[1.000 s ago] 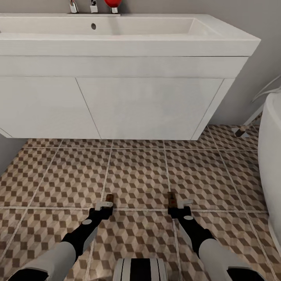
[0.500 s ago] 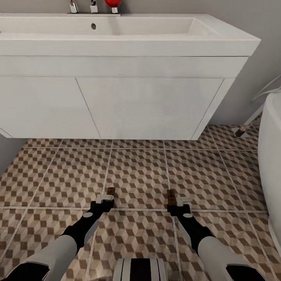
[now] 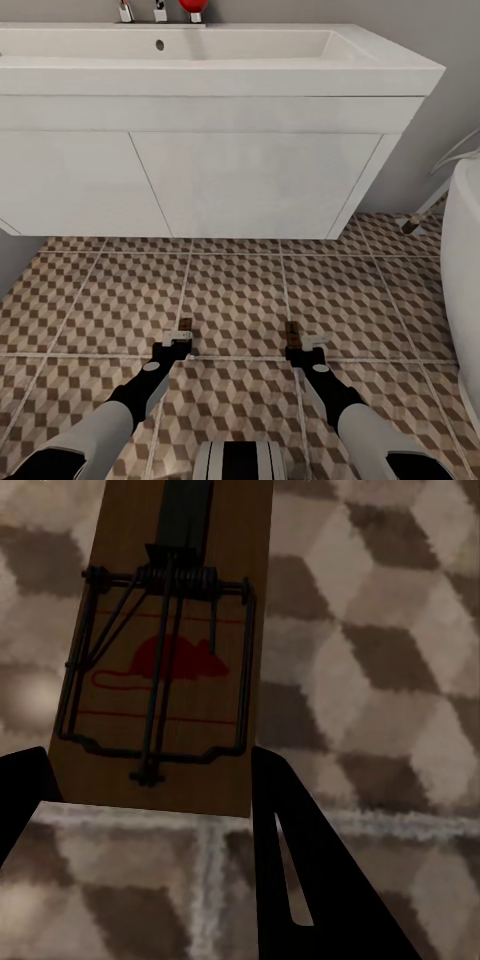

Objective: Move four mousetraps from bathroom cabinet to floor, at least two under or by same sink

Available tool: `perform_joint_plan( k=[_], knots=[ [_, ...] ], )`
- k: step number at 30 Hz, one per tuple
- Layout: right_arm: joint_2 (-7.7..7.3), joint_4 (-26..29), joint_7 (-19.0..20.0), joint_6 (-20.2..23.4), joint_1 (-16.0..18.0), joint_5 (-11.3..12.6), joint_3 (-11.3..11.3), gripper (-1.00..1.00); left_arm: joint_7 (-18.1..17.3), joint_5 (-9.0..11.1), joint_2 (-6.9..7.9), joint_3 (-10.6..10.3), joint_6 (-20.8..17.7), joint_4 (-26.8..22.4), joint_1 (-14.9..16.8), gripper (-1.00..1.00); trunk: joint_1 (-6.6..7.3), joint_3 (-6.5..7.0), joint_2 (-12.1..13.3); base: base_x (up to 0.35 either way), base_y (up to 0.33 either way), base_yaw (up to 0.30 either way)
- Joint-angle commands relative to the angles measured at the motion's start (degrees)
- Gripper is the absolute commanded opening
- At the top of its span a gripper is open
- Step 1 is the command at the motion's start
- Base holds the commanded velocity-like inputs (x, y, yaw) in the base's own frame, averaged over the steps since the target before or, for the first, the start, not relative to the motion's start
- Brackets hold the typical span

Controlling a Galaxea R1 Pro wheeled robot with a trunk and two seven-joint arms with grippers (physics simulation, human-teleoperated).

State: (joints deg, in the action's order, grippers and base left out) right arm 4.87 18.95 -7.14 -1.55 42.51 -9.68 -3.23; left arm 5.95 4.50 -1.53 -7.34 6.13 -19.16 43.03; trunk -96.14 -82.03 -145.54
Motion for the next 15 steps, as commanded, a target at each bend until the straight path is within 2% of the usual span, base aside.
perform_joint_plan(
  k=[1, 15],
  knots=[
    [0.05, -0.05, 0.11, -0.23, 0.03, -0.35, -0.37, -1.00, 0.42, 0.27, -0.03, -0.59, 0.31, 0.10, 0.03, -1.00, 0.01, -0.03, -0.01, 0.000, 0.000, 0.000],
    [0.02, -0.02, -0.11, -0.27, 0.03, -0.48, -0.36, -1.00, 0.61, 0.06, -0.58, -0.47, -0.44, -0.47, -0.04, -1.00, 0.01, -0.03, -0.01, 0.000, 0.000, 0.000]
  ],
)
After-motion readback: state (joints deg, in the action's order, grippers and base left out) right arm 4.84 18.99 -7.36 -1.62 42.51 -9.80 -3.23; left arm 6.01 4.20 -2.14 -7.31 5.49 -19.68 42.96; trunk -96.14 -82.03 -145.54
